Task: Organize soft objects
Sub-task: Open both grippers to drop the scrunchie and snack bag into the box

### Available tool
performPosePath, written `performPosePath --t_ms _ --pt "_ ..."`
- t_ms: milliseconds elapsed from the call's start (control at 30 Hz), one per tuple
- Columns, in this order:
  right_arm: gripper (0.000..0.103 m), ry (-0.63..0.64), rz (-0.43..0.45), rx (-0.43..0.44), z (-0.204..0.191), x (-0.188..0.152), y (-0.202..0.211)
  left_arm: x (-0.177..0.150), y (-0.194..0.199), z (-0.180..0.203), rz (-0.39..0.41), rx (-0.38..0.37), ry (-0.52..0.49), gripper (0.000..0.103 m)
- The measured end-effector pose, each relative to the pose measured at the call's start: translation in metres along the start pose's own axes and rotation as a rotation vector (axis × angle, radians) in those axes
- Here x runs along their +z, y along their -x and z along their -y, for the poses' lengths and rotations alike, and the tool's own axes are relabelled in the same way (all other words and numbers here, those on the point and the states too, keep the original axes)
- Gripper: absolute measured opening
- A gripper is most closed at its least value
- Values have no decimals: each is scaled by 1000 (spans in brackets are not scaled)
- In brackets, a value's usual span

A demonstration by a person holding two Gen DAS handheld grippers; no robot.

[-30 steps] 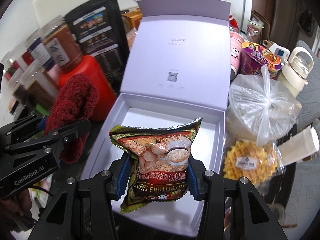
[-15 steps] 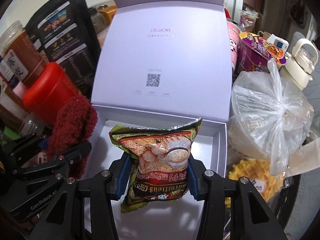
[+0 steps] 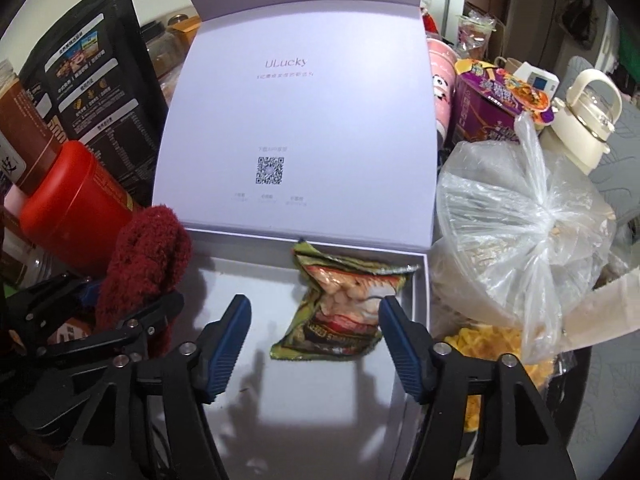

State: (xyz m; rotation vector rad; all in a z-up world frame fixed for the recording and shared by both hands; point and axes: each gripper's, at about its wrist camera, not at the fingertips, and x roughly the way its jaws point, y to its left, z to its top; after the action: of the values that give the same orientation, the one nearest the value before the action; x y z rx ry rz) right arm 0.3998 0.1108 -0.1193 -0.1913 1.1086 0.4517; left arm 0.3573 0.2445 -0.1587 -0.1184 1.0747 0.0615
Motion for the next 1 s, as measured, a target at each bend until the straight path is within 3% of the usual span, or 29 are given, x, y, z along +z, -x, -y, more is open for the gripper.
performPosePath --t_ms 67,133,200,1000 --pt "69 6 11 -13 -1 0 5 0 0 3 -6 7 -12 54" --pt "70 11 17 -20 -2 1 9 1 2 9 -5 12 -26 73" --pt "70 13 21 -23 -1 1 14 2 7 14 12 19 -36 80" --pt "70 -12 165 -45 2 -5 109 14 106 30 140 21 -59 80"
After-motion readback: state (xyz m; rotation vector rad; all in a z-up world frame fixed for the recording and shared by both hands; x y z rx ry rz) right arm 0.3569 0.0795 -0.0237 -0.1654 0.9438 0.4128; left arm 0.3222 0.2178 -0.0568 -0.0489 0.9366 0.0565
